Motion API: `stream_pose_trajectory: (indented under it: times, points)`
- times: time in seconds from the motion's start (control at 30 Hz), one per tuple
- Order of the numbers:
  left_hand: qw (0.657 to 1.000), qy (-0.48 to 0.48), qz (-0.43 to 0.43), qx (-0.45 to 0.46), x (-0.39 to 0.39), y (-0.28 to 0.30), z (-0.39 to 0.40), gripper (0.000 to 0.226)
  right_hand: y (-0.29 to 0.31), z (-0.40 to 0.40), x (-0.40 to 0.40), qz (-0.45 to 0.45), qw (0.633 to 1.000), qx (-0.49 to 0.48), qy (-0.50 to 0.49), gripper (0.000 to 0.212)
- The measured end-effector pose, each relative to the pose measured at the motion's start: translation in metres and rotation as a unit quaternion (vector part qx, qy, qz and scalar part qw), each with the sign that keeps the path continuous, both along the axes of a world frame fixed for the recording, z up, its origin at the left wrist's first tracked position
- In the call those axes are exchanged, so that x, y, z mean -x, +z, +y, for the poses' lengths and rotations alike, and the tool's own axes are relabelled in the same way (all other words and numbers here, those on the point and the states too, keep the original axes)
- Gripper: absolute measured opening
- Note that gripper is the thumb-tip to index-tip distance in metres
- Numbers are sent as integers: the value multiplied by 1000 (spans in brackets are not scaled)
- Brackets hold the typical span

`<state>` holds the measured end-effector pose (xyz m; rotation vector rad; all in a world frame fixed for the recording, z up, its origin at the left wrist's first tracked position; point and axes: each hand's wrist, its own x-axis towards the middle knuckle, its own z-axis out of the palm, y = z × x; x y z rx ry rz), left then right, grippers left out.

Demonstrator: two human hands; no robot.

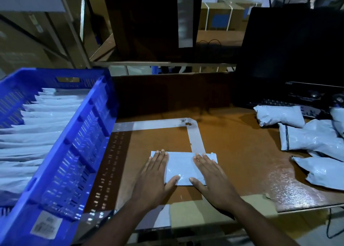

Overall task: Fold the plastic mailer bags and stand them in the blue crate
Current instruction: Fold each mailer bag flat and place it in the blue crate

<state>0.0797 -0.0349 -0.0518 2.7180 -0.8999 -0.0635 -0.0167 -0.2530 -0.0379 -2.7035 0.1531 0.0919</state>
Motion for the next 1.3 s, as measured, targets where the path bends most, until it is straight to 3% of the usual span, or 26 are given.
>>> stream_pose_trajectory:
  times: [0.1, 0.33, 0.57, 0.67, 0.8, 0.97, 1.2, 1.3]
  points:
    - [1000, 1, 9, 10, -2, 0, 2, 105, 7, -3, 6, -1, 996, -75, -54, 74]
    - [1000, 17, 7, -14, -12, 0, -2, 100, -2, -15, -5, 16, 994, 104, -38, 83]
    - [999, -12, 35, 16, -22, 4, 1, 95, 3, -20, -13, 13, 996, 77, -38, 92]
    - [999, -35, 8, 24, -17, 8, 3, 86, 13, -10, -19, -38, 994, 99, -30, 78]
    - [992, -123, -25, -20, -1, 1, 4, 77, -4, 15, -15, -82, 982, 149, 81, 59]
    - [993, -108, -36, -37, -6, 2, 1, 83, -7, 15, -18, -63, 977, 184, 85, 60]
    - [995, -100, -7, -29, -1, 5, -1, 84, -6, 16, -16, -39, 987, 119, 96, 66]
    - [996, -83, -15, 1, -6, 10, -4, 83, 0, 10, -27, -27, 996, 8, 80, 74]
